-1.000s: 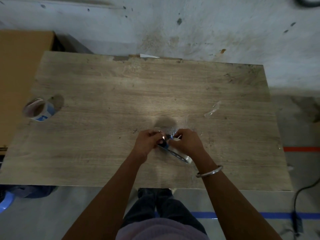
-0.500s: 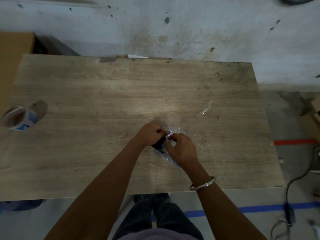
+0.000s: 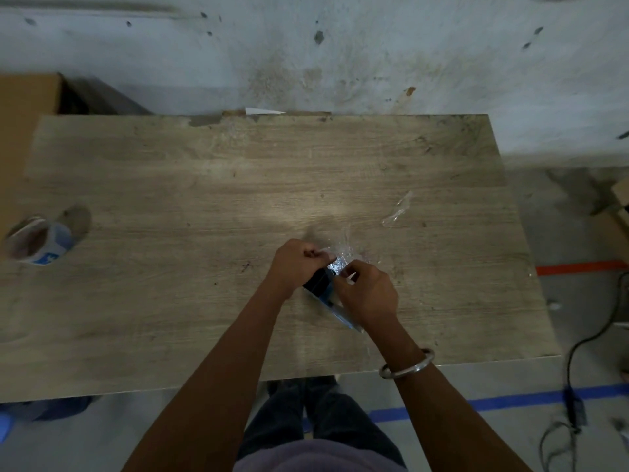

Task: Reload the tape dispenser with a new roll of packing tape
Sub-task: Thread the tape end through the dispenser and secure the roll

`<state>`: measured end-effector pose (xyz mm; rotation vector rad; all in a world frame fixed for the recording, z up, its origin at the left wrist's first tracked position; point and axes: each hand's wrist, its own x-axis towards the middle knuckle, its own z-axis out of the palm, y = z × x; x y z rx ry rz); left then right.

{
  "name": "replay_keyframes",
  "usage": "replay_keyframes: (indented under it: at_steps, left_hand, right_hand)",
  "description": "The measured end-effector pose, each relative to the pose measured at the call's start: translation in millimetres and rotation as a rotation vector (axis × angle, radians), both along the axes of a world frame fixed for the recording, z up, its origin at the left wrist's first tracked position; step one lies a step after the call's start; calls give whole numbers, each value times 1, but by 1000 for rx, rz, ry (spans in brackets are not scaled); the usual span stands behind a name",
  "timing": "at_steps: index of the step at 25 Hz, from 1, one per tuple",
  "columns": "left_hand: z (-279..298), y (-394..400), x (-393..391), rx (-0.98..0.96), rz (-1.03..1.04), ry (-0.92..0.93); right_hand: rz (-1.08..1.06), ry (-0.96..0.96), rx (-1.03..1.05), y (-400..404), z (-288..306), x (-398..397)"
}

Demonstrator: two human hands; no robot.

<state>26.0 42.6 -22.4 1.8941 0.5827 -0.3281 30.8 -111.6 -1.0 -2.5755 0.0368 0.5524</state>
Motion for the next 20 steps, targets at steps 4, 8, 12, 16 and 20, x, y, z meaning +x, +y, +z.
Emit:
replay_keyframes:
  at_steps: [4, 8, 12, 16, 20]
  left_hand:
    - [9, -5, 3, 34, 45, -45]
    - [15, -7, 0, 87, 4, 1]
    - [18, -6, 1, 242, -53, -14]
    - [17, -10, 1, 308, 11, -45]
    - [22, -19, 2, 332, 23, -58]
  right_hand:
    - [-25, -49, 1, 0, 0, -3]
    - [-22, -76, 7, 0, -1, -7]
    - [-36, -42, 20, 1, 0, -7]
    - [-53, -15, 0, 2, 0, -6]
    - [-73, -33, -10, 2, -1, -8]
